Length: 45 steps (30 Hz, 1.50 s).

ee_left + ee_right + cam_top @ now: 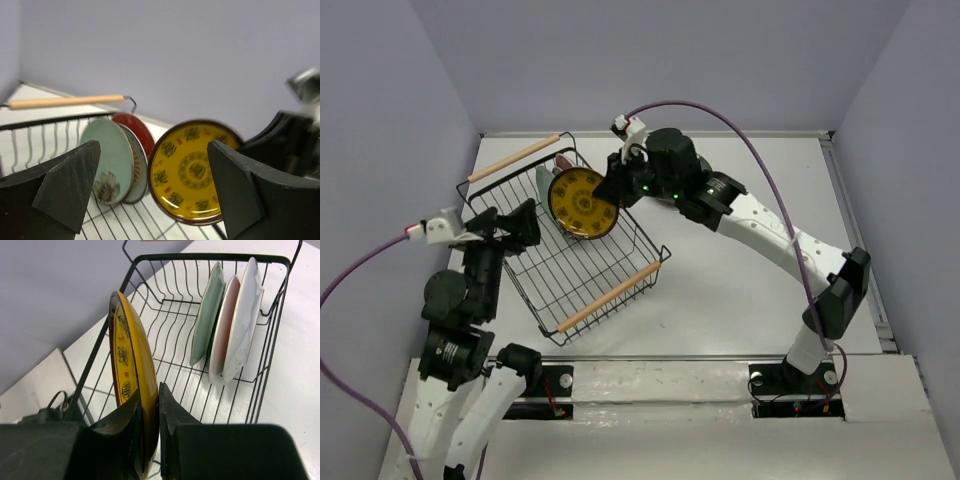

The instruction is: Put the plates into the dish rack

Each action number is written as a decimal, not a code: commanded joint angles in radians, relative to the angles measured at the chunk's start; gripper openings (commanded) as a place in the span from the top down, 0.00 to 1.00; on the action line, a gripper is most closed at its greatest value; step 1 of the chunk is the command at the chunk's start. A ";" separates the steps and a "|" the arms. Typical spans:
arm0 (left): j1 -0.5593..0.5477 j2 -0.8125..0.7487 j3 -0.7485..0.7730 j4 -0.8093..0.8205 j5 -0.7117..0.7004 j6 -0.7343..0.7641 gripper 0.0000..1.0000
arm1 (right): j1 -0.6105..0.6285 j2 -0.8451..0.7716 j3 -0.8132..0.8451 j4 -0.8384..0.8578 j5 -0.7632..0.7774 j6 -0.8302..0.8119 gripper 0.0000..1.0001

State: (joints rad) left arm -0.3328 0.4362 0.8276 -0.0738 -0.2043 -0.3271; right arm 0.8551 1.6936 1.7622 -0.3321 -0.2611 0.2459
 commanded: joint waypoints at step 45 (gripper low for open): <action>-0.115 -0.245 -0.076 0.066 -0.314 0.062 0.01 | 0.335 0.999 0.792 0.436 1.188 -0.493 0.93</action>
State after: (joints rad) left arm -0.4442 0.1719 0.7593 -0.0628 -0.5282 -0.2844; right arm 1.1858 2.6926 2.5374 -0.0067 0.8776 -0.2218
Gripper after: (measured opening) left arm 0.990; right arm 0.164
